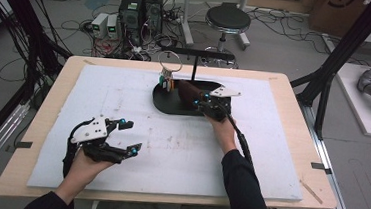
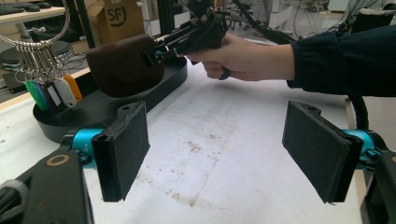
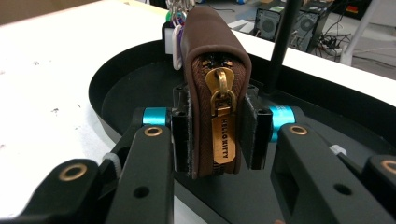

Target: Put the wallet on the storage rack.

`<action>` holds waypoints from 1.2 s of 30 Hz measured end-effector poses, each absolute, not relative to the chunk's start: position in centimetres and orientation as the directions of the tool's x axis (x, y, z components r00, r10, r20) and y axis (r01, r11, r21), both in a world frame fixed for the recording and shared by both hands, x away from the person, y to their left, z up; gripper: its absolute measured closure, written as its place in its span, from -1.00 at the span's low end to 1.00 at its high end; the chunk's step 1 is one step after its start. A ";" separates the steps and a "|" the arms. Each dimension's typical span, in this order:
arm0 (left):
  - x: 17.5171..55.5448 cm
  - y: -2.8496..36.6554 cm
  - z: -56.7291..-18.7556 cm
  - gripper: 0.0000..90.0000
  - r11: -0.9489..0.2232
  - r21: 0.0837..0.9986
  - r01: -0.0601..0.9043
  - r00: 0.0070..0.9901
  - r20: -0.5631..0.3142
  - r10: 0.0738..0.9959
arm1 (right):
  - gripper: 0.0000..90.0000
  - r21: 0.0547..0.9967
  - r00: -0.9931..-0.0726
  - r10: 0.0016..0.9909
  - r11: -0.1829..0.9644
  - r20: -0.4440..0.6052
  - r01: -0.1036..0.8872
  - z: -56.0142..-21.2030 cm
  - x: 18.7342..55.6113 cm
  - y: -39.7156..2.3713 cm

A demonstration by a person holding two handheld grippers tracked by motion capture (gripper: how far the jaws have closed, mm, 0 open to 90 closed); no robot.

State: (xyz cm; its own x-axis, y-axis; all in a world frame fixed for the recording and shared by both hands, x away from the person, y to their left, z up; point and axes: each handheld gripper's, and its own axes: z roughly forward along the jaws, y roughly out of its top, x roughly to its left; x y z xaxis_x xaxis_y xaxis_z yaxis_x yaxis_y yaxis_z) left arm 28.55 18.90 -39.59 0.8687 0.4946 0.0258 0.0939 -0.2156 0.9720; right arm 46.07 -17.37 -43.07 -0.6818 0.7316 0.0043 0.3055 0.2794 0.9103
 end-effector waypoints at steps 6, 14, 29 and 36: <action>28.6 18.9 -39.7 -0.49 -0.220 0.971 0.097 0.869 0.025 0.495 | 0.56 0.904 -0.688 0.726 0.294 0.001 0.312 -43.7 46.3 -17.3; 28.6 18.7 -39.7 -0.50 -0.221 0.971 0.096 0.872 0.025 0.488 | 0.41 0.901 -0.682 0.731 0.299 -0.004 0.315 -43.7 46.3 -17.3; 29.5 18.3 -39.6 -0.50 -0.229 0.969 0.095 0.867 0.033 0.498 | -0.34 0.915 -0.654 0.756 0.276 -0.018 0.293 -39.8 44.1 -19.7; 30.2 17.9 -39.7 -0.50 -0.241 0.965 0.104 0.864 0.033 0.503 | -0.38 0.932 -0.694 0.720 0.261 -0.015 0.250 -37.6 40.9 -21.9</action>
State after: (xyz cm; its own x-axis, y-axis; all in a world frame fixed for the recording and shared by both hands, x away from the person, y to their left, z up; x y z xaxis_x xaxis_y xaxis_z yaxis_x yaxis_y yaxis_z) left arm 30.20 17.92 -39.70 0.8635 0.5032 0.0332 0.1035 -0.2413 0.9649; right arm 40.91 -21.93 -37.61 -0.6939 0.7199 -0.0150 0.2503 0.2607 0.9324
